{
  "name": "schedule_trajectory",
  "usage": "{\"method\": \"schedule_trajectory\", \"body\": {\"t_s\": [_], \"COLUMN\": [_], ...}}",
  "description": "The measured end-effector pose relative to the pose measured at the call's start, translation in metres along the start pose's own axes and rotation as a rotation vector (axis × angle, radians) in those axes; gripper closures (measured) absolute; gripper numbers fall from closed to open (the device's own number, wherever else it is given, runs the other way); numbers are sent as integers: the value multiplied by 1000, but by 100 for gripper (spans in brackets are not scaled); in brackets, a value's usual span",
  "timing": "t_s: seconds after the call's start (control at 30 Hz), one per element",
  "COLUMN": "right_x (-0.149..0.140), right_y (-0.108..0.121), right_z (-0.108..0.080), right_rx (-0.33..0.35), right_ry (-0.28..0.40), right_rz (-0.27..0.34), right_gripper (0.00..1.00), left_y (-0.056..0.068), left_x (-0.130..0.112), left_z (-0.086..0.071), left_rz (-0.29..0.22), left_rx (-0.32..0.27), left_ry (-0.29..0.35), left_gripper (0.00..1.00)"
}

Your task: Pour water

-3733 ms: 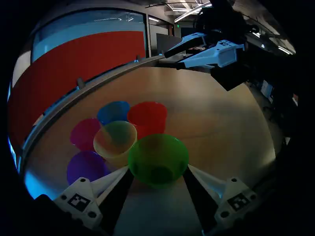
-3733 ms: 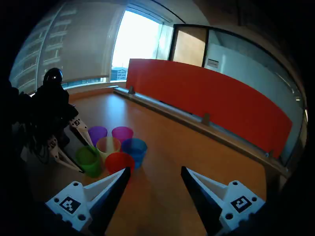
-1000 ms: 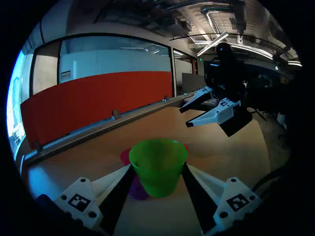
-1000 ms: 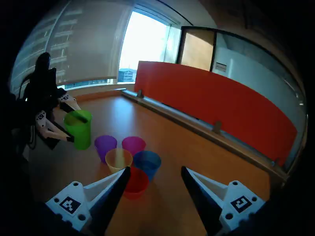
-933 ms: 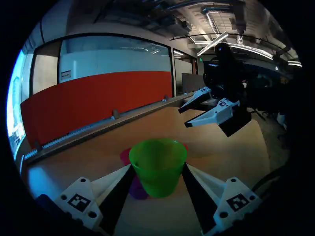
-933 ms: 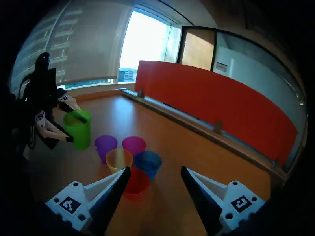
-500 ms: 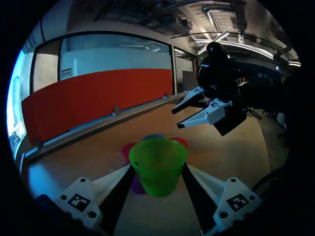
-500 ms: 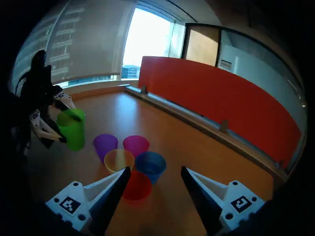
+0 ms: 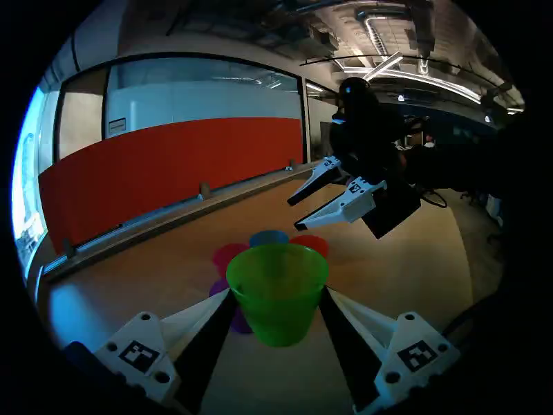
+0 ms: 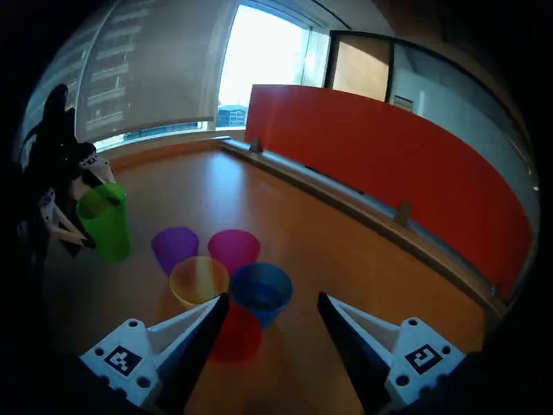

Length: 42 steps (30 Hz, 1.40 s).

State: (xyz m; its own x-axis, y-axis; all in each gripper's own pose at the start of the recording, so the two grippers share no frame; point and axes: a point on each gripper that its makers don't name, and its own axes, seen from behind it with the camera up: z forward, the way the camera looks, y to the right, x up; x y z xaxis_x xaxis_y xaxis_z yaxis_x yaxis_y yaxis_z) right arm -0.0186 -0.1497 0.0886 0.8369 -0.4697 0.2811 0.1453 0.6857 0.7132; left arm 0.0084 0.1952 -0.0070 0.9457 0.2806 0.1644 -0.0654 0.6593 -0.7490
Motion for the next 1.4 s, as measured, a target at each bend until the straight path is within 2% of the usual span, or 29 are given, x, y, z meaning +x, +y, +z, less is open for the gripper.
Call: {"method": "schedule_trajectory", "body": {"t_s": [0.9, 1.4], "right_x": [-10, -15], "right_y": [-9, -11], "right_z": [37, 50], "right_rx": [65, 84], "right_ry": [-111, -165], "right_rz": [-42, -15], "right_gripper": [0, 0], "left_y": [-3, -2], "left_x": [-10, -13], "left_z": [-3, -3], "left_rz": [-16, -24], "left_rx": [2, -5], "left_ry": [-8, -7], "left_gripper": [17, 17]}}
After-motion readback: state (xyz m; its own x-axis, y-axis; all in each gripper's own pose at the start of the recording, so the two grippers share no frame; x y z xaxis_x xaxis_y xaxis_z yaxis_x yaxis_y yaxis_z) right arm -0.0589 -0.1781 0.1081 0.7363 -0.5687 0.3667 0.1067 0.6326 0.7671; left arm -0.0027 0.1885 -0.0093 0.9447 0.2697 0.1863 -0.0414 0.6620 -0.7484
